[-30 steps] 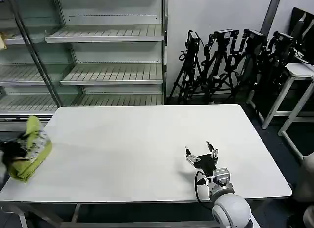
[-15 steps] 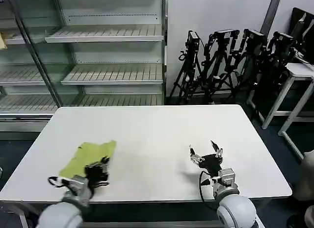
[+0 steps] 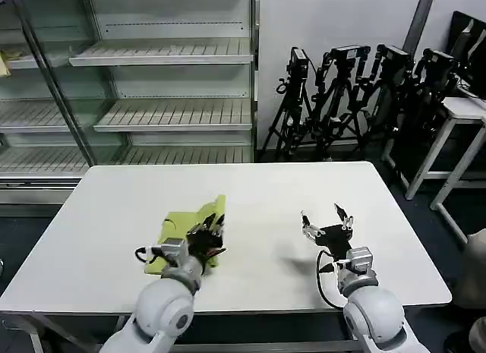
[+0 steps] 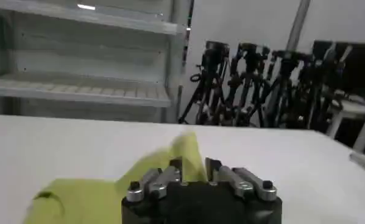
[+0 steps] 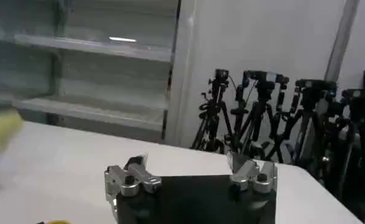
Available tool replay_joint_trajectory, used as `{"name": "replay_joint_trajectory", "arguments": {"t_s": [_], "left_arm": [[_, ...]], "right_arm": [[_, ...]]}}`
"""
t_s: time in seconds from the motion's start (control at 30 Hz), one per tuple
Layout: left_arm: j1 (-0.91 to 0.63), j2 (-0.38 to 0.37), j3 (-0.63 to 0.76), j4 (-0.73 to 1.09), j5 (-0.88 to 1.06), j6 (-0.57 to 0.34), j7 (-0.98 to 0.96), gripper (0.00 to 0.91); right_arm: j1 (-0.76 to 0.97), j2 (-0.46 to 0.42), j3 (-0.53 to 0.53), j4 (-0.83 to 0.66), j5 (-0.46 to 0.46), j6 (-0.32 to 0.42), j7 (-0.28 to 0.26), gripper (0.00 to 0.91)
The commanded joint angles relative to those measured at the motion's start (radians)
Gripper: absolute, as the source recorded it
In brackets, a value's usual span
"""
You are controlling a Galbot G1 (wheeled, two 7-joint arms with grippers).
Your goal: Fold and organize the clothes.
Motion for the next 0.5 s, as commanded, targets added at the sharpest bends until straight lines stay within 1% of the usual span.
{"name": "replay_joint_trajectory", "arguments": {"t_s": [0.03,0.13,0.2,0.23,0.27,0.33,0.37,0.4,0.47,0.5], "left_arm": [[-0.165,-0.149,0.097,0.067,-0.114,0.001,-0.133,0.907],[-0.177,-0.159,0.088,0.07,-0.113,0.001,-0.13,0.907],[-0.186,-0.154,0.067,0.071,-0.104,0.001,-0.12,0.907],[-0.189,-0.14,0.037,0.077,-0.076,0.001,-0.087,0.907],[-0.187,-0.123,0.014,0.086,-0.022,0.0,-0.036,0.907],[-0.166,-0.065,-0.052,0.099,0.2,-0.017,0.112,0.907],[-0.139,-0.034,-0.105,0.112,0.266,-0.061,0.208,0.907],[-0.114,-0.001,-0.16,0.122,0.297,-0.137,0.302,0.907],[-0.063,0.073,-0.258,0.159,0.412,-0.245,0.435,0.907],[-0.033,0.114,-0.358,0.178,0.464,-0.31,0.529,0.907]], "right_arm": [[0.144,0.019,0.023,-0.105,-0.007,0.049,-0.026,0.907],[0.171,0.024,0.022,-0.123,-0.01,0.04,-0.024,0.907],[0.178,0.026,0.019,-0.127,-0.011,0.034,-0.027,0.907],[0.182,0.03,0.011,-0.131,-0.014,0.035,-0.03,0.907],[0.185,0.035,0.003,-0.134,-0.015,0.035,-0.031,0.907],[0.187,0.045,-0.011,-0.139,-0.018,0.044,-0.034,0.907],[0.188,0.046,-0.013,-0.141,-0.019,0.046,-0.035,0.907],[0.191,0.057,-0.024,-0.148,-0.025,0.052,-0.037,0.907],[0.2,0.075,-0.039,-0.16,-0.035,0.067,-0.036,0.907],[0.207,0.087,-0.049,-0.169,-0.036,0.069,-0.034,0.907]]}}
